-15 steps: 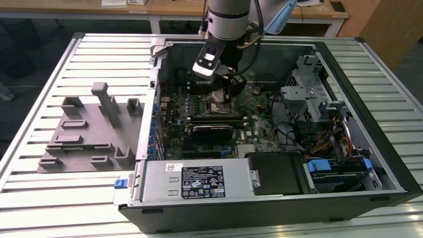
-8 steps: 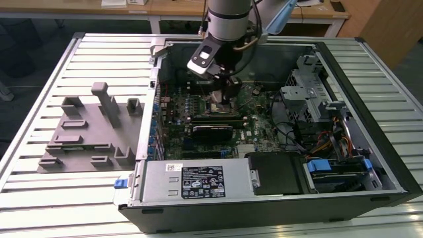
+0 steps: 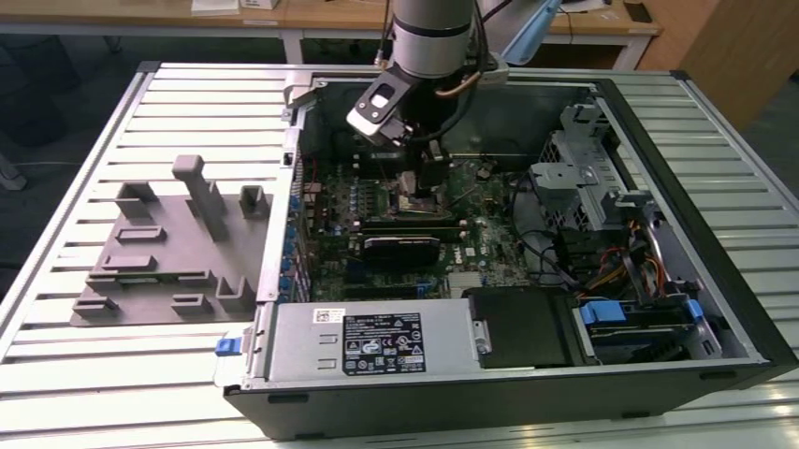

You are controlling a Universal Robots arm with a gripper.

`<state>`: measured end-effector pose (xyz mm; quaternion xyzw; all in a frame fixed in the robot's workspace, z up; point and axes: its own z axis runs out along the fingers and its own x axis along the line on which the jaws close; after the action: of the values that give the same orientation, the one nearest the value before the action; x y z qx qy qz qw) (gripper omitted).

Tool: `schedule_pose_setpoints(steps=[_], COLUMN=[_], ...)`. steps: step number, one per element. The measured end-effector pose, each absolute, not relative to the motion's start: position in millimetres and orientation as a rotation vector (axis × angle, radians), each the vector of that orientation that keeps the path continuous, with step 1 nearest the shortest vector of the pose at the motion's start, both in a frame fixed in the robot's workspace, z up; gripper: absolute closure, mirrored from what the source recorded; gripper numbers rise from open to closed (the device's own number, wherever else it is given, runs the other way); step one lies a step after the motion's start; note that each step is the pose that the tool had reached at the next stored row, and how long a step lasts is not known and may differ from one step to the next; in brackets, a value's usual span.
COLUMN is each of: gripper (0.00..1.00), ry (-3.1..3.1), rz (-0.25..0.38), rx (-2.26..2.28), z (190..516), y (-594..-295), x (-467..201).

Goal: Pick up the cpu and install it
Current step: 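Place the cpu into insertion slot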

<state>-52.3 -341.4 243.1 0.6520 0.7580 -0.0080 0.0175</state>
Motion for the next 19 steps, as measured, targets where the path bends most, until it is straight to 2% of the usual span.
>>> schedule_pose_setpoints(steps=[11, 19], gripper=[0.46, 0.46], ry=[2.257, 2.211], rz=[-0.027, 0.020], rx=[2.136, 2.135], z=[242.1, 237.9], y=[-341.4, -341.3], x=[-52.3, -52.4])
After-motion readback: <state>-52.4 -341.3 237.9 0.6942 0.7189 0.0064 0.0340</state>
